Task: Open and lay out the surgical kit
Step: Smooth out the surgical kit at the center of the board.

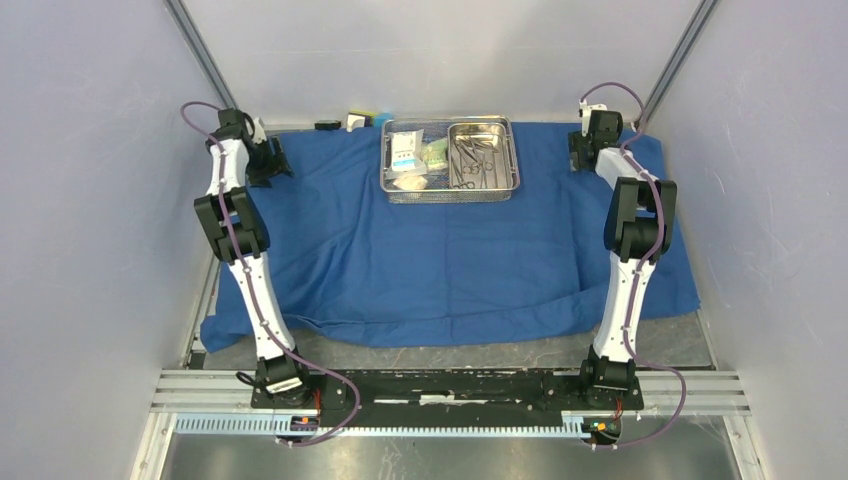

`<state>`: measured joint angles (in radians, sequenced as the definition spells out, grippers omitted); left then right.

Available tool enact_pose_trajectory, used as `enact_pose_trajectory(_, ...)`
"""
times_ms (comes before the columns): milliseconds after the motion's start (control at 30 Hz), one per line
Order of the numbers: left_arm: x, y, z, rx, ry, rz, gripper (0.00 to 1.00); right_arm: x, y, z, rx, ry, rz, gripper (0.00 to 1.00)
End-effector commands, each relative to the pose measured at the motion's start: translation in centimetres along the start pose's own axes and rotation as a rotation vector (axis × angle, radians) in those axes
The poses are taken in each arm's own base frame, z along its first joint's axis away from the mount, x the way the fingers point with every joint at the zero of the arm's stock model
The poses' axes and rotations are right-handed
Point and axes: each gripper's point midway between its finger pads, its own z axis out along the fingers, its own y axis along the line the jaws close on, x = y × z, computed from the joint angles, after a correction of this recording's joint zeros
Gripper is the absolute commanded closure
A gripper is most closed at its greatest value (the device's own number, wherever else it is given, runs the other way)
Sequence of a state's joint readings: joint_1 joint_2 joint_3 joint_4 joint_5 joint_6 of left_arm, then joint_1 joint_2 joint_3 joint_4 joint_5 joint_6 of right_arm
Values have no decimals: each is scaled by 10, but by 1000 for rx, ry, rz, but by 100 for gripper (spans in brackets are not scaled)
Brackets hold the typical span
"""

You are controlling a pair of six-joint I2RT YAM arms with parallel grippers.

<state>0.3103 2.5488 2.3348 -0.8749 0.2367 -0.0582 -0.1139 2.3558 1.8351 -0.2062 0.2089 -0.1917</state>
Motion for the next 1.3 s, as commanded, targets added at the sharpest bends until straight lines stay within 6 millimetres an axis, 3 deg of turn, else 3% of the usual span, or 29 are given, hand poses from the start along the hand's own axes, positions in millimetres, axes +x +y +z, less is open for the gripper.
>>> enact_pose_trajectory(0, 14, 29, 16, -61, 44, 26, 22, 3, -21, -1, 53, 18, -10, 24)
enact_pose_trajectory(100, -3, 14, 4, 1, -31, 46, 20, -12, -11, -17, -25, -59, 6, 24)
enact_pose_trajectory(200, -29, -3, -26, 49, -148, 79, 18, -37, -4, -50, -101, -183, 33, 24)
enact_pose_trajectory(267, -39, -13, -48, 73, -213, 122, 17, -40, 0, -72, -137, -229, 35, 24)
enact_pose_trajectory(367, -36, -28, -83, 116, -278, 191, 16, -48, 5, -107, -197, -305, 19, 23)
enact_pose_trajectory(467, -11, -39, -105, 156, -282, 277, 15, -31, 10, -130, -232, -300, -26, 23)
enact_pose_trajectory(533, 16, -40, -111, 160, -232, 351, 14, -15, 11, -143, -240, -278, -73, 23)
enact_pose_trajectory(600, 48, -35, -111, 157, -155, 422, 14, 15, 16, -149, -270, -193, -124, 23)
enact_pose_trajectory(800, 141, -3, -104, 101, 61, 593, 15, 95, 24, -168, -312, -28, -272, 23)
enact_pose_trajectory(900, 174, 14, -98, 59, 148, 628, 17, 130, 23, -174, -306, 57, -325, 24)
enact_pose_trajectory(1033, 195, 35, -93, -18, 215, 668, 19, 169, 11, -179, -248, 149, -390, 24)
enact_pose_trajectory(1267, 210, 70, -97, -152, 310, 735, 23, 228, -17, -183, -190, 304, -444, 24)
